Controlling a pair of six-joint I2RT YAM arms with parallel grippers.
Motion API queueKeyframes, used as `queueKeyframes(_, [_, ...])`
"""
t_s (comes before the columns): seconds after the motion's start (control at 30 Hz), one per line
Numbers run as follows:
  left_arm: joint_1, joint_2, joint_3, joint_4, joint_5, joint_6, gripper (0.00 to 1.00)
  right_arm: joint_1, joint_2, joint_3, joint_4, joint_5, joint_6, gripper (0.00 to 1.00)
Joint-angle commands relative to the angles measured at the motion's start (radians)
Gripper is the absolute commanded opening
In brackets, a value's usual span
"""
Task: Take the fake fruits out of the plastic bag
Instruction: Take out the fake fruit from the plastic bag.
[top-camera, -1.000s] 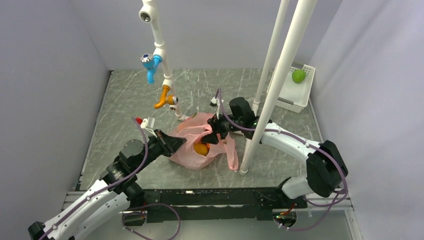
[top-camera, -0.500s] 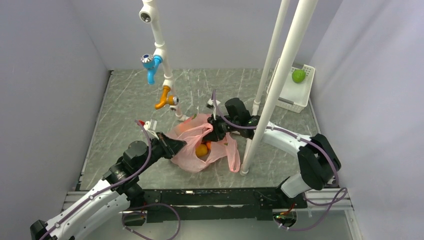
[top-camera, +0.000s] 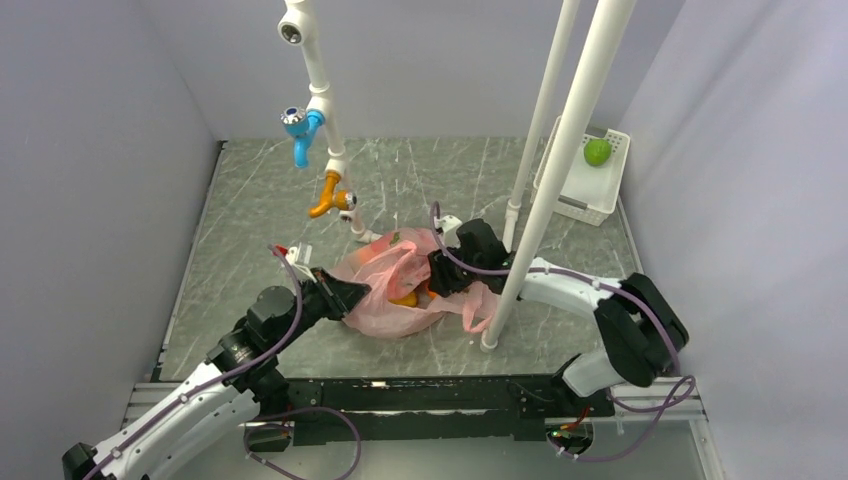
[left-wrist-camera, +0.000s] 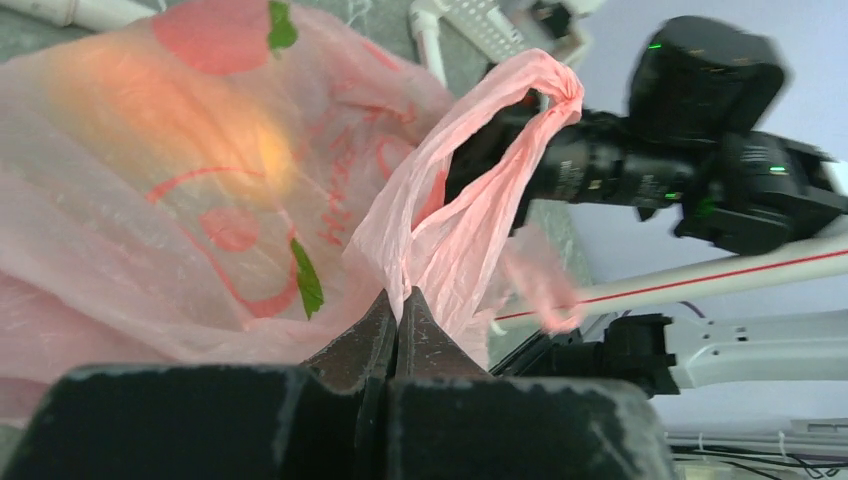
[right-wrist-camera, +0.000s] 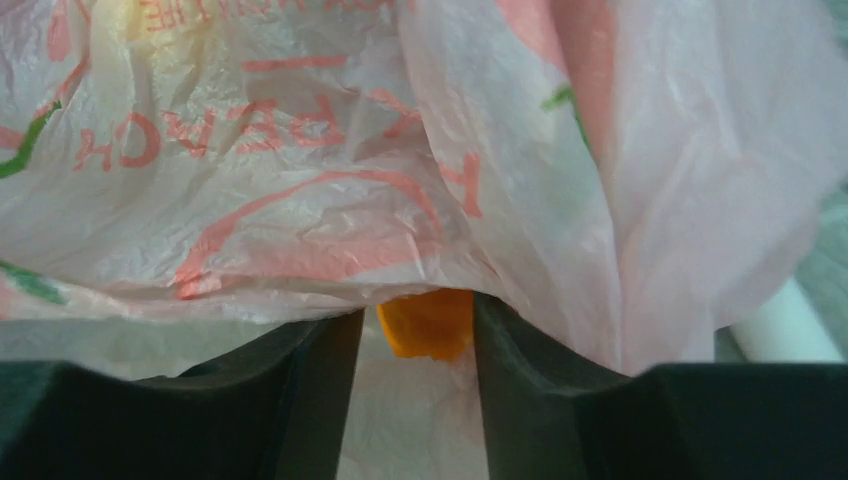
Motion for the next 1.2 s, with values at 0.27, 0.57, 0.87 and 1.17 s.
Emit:
queueKeyframes(0.27, [0.003,0.015,-0.107,0.080,0.005,-0.023,0.00,0.004,-0.139,-0.068,0.030,0.118,0.032,0.79])
queueKeyframes(0.57, [0.002,0.008,-0.076,0.079,0.010,0.000,0.00,0.004,-0.028,0.111,-0.061,0.178,-0.025,0.82])
queueKeyframes(0.87, [0.003,0.057,0.023,0.067,0.018,0.041,0.00,0.006,-0.025,0.106,-0.187,0.226,0.008,0.65])
queueKeyframes(1.17, [0.003,0.027,-0.022,0.034,-0.026,0.025,0.00,0.004,-0.076,0.054,-0.365,0.351,0.093,0.89])
